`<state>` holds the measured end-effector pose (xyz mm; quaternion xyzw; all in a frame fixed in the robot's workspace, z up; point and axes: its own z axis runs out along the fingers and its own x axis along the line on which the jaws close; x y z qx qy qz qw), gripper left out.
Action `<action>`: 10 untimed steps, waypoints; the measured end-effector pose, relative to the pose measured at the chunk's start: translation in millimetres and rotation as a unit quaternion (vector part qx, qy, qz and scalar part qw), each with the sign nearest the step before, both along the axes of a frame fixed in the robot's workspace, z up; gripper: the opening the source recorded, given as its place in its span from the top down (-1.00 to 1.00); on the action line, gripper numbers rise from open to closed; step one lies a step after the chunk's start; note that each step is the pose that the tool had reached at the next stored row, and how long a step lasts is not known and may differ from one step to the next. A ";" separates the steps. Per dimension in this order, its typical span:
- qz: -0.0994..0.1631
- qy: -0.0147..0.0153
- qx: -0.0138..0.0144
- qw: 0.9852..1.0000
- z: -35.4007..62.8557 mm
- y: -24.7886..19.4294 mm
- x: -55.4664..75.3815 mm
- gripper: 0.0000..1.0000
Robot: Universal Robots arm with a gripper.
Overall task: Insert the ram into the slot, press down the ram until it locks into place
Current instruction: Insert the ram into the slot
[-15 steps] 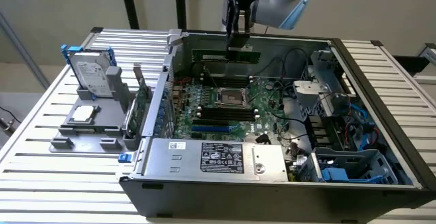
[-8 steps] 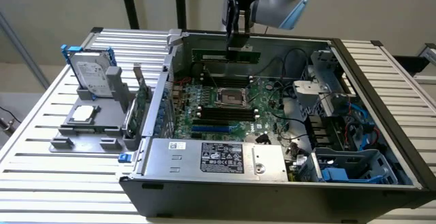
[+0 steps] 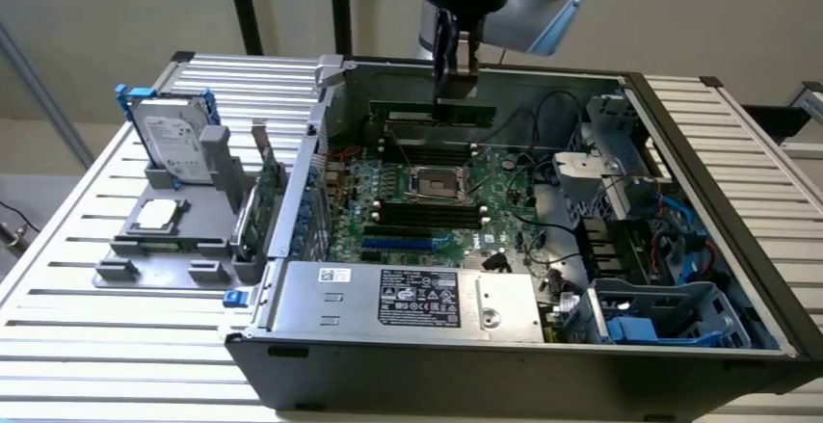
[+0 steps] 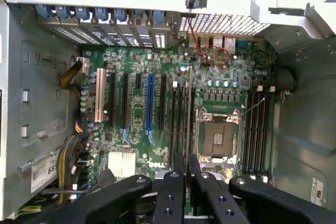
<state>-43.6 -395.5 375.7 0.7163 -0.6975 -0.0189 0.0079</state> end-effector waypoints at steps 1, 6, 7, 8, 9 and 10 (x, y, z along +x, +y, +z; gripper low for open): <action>0.000 0.000 0.000 1.000 -1.8 0.0 3.7 0.73; -0.003 0.000 0.000 1.000 -11.0 0.0 9.2 0.73; -0.003 0.000 0.000 1.000 -12.9 0.0 9.5 0.73; -0.004 0.000 0.000 1.000 -14.6 0.0 9.8 0.73; -0.004 0.000 0.000 1.000 -16.5 0.0 10.0 0.73; -0.005 0.000 0.000 1.000 -18.2 0.0 10.3 0.73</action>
